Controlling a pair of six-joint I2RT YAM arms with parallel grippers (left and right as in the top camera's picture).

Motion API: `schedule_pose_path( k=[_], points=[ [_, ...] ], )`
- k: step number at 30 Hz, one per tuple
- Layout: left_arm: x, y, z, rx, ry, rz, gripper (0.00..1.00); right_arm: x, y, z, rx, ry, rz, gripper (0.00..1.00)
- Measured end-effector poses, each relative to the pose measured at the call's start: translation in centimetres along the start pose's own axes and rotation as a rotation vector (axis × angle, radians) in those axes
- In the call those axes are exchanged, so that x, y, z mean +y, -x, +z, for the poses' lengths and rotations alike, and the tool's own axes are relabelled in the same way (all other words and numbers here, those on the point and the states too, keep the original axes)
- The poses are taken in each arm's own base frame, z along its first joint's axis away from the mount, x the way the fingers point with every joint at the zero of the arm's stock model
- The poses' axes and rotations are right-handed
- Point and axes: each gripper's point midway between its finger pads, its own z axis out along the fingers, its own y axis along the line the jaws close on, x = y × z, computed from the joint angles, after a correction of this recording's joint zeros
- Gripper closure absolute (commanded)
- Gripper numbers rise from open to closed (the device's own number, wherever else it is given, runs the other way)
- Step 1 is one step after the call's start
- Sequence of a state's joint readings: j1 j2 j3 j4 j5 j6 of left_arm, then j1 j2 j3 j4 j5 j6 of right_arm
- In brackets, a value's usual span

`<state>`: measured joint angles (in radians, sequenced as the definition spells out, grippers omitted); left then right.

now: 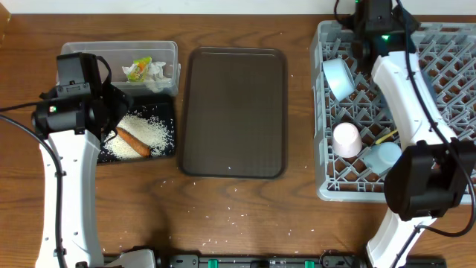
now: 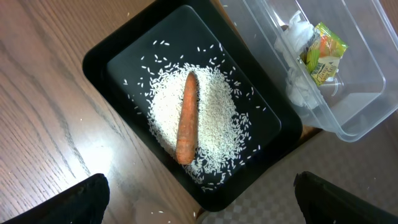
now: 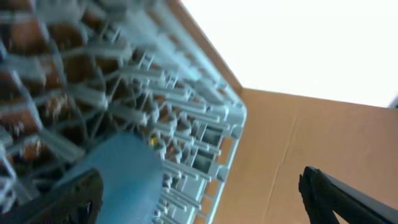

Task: Sort waste into correct bins and load items into the dishwasher rack
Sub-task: 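Carry the blue bowl into the dish rack and set it down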

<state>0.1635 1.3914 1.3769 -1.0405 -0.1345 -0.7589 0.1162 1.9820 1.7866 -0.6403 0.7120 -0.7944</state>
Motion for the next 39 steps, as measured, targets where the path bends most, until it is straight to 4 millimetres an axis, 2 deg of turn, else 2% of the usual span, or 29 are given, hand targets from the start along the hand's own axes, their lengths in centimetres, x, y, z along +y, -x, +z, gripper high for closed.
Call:
schedule_pose_path(
  k=[6,8,10,12,17,20,23,26,29,33,36,39],
  points=[
    [0.0,0.0,0.0,0.0,0.0,0.0,0.03,-1.0,0.4,-0.5,-0.025,-0.023,0.121,0.01],
    [0.0,0.0,0.0,0.0,0.0,0.0,0.03,-1.8,0.3,-1.4,-0.043,-0.024,0.158,0.01],
    [0.0,0.0,0.0,0.0,0.0,0.0,0.03,-2.9,-0.1,-3.4,-0.079,-0.011,0.204,0.01],
    [0.0,0.0,0.0,0.0,0.0,0.0,0.03,-4.0,-0.5,-5.8,-0.13,0.025,0.245,0.01],
    [0.0,0.0,0.0,0.0,0.0,0.0,0.03,-5.0,-1.5,-14.6,-0.363,0.24,0.367,0.01],
    [0.0,0.0,0.0,0.0,0.0,0.0,0.03,-3.7,-2.0,-19.7,-0.489,0.43,0.427,0.01],
    [0.0,0.0,0.0,0.0,0.0,0.0,0.03,-1.3,-2.9,-23.4,-0.533,0.633,0.459,0.01],
    [0.0,0.0,0.0,0.0,0.0,0.0,0.03,0.9,-4.0,-26.0,-0.529,0.801,0.467,0.01],
    [0.0,0.0,0.0,0.0,0.0,0.0,0.03,2.5,-5.2,-27.7,-0.5,0.913,0.471,0.01],
    [0.0,0.0,0.0,0.0,0.0,0.0,0.03,3.8,-6.9,-28.7,-0.439,0.978,0.463,0.01],
    [0.0,0.0,0.0,0.0,0.0,0.0,0.02,3.5,-7.4,-29.0,-0.445,0.972,0.477,0.01],
    [0.0,0.0,0.0,0.0,0.0,0.0,0.03,2.3,-7.8,-29.8,-0.493,0.938,0.502,0.01]
  ],
)
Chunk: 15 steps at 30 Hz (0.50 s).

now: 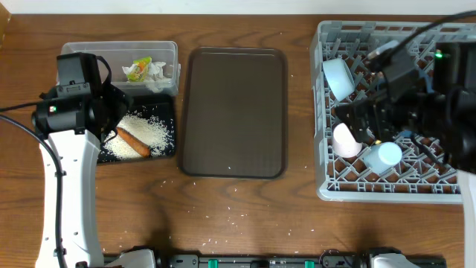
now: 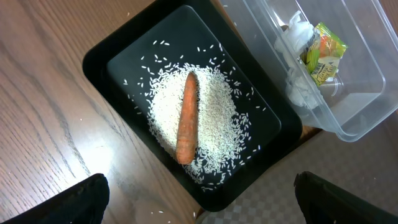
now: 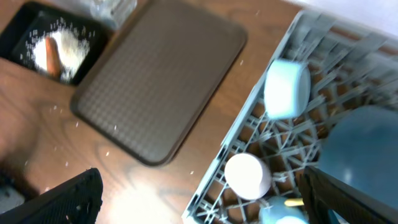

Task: Sort waste into correct bins and load items into the dishwasher rack
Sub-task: 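Carry the blue bowl into the dish rack and set it down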

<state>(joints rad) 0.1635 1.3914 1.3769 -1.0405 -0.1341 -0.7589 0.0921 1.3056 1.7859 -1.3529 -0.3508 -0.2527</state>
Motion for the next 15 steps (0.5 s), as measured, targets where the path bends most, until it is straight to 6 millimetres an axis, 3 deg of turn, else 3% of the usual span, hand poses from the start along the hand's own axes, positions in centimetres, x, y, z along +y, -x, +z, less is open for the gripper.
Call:
schedule_pose_path(
  k=[5,8,12,15],
  points=[
    [0.0,0.0,0.0,0.0,0.0,0.0,0.03,0.5,0.2,-2.5,-0.073,-0.036,-0.026,0.01],
    [0.0,0.0,0.0,0.0,0.0,0.0,0.03,-0.1,1.6,-3.2,-0.145,-0.084,-0.051,0.01],
    [0.0,0.0,0.0,-0.001,0.001,0.0,0.03,-1.8,4.2,-2.5,-0.322,-0.172,-0.105,0.01],
    [0.0,0.0,0.0,-0.001,0.0,0.0,0.03,-2.4,3.8,-1.3,-0.426,-0.213,-0.141,0.01]
  ],
)
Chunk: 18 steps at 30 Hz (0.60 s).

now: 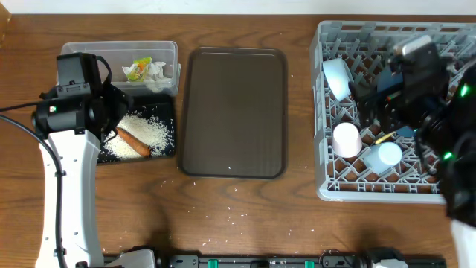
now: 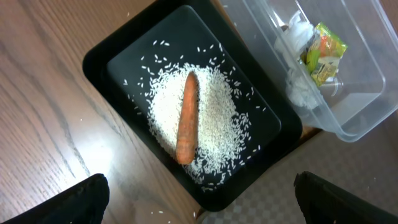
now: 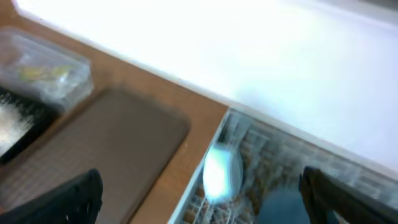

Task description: Sort waste into correct bins and load items into the dishwasher rack

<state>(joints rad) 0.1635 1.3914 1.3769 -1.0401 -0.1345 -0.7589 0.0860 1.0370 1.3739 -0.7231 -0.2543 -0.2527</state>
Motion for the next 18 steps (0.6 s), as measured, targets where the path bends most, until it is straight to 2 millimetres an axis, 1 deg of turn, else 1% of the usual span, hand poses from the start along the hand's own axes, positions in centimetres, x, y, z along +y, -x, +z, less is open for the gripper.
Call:
schedule_pose_path(
  k=[2,3,4,6,9,12,14,18],
  points=[
    [0.0,0.0,0.0,-0.001,0.0,0.0,0.03,0.3,-1.9,0.4,-0.044,-0.017,-0.021,0.01],
    [0.0,0.0,0.0,0.0,0.001,0.0,0.03,0.5,-3.1,0.6,-0.06,-0.024,-0.033,0.01],
    [0.0,0.0,0.0,-0.001,0.0,0.0,0.03,0.9,-4.8,0.6,-0.065,-0.027,-0.04,0.01],
    [0.0,0.0,0.0,0.0,0.001,0.0,0.03,1.7,-7.5,0.8,-0.072,-0.024,-0.044,0.01],
    [0.0,0.0,0.0,0.001,0.001,0.0,0.03,3.1,-12.5,0.7,-0.06,-0.01,-0.034,0.01],
    [0.0,0.0,0.0,0.0,0.0,0.0,0.03,4.2,-16.4,0.5,-0.054,-0.008,-0.026,0.01],
    [0.0,0.0,0.0,0.0,0.0,0.0,0.03,4.5,-18.2,0.4,-0.078,-0.026,-0.02,0.01],
    [0.0,0.0,0.0,0.0,0.0,0.0,0.03,4.6,-20.6,0.5,-0.143,-0.071,-0.014,0.01]
  ],
)
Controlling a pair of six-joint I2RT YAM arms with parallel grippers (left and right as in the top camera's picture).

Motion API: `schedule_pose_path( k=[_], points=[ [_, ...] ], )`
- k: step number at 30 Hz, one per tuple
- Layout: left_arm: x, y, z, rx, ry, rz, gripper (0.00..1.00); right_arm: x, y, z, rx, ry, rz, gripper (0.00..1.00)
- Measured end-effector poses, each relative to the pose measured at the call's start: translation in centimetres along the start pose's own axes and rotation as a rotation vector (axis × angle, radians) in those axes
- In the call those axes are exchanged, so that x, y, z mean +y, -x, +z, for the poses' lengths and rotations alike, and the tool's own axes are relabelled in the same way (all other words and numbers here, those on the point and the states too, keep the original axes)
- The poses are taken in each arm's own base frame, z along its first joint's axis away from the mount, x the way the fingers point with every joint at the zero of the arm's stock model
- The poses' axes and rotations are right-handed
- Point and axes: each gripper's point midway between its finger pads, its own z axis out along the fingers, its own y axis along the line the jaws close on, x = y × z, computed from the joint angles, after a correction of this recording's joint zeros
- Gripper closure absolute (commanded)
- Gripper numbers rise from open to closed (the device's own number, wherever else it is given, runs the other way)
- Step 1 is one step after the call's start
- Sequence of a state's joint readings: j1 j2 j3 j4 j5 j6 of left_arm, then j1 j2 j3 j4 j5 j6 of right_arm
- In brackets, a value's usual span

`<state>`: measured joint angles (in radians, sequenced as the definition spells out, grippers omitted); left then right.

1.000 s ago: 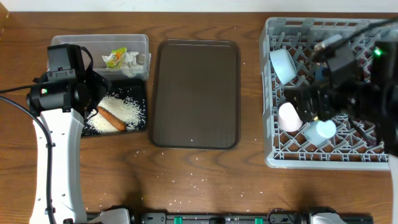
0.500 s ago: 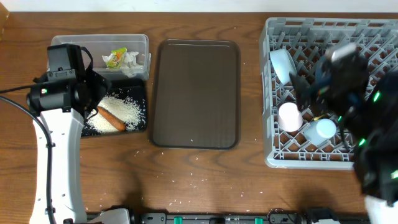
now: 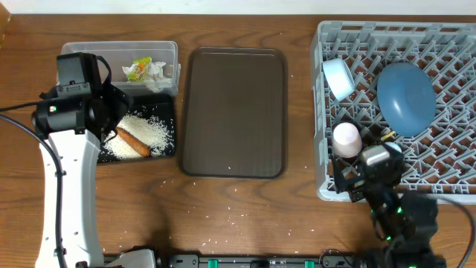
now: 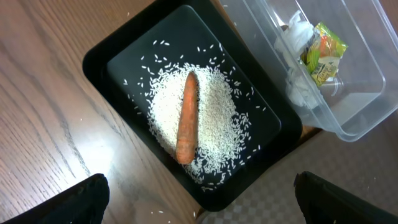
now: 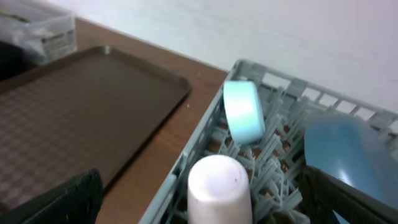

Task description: Sort waste into correct bins and load items into the dishwasher rack

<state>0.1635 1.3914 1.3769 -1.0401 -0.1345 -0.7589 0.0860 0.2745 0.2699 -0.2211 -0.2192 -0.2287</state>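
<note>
My left gripper hangs open above the black tray, which holds rice and a carrot. Beside it the clear bin holds a crumpled wrapper. In the overhead view my right gripper sits at the front edge of the grey dish rack. It is open just behind an upturned white cup. The rack also holds a light blue cup on its side and a blue bowl.
A brown serving tray lies between the bins and the rack. Rice grains are scattered on the wooden table near the front. A small yellow item rests in the rack beside the white cup.
My right arm has moved from over the middle of the rack to its front edge, and the blue bowl now shows in the overhead view. The left arm has not moved.
First my right arm reached across the rack from the front, its camera on the rack's far edge. Then it hung over the rack's middle, looking down on the tray and cups. Now it sits low at the rack's front. The left gripper stayed open over the black tray throughout.
</note>
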Motion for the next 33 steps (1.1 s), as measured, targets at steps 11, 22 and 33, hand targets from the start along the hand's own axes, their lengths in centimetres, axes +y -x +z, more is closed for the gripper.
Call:
schedule_pose_path(
  k=[11,22,33],
  points=[
    [0.0,0.0,0.0,0.0,0.0,0.0,0.03,0.5,-4.6,0.9,-0.077,-0.036,-0.002,0.01],
    [0.0,0.0,0.0,0.0,0.0,0.0,0.03,0.3,-2.8,0.2,-0.157,-0.053,0.007,0.01],
    [0.0,0.0,0.0,0.0,0.0,0.0,0.03,0.3,-2.8,0.2,-0.157,-0.052,0.01,0.01]
  ],
)
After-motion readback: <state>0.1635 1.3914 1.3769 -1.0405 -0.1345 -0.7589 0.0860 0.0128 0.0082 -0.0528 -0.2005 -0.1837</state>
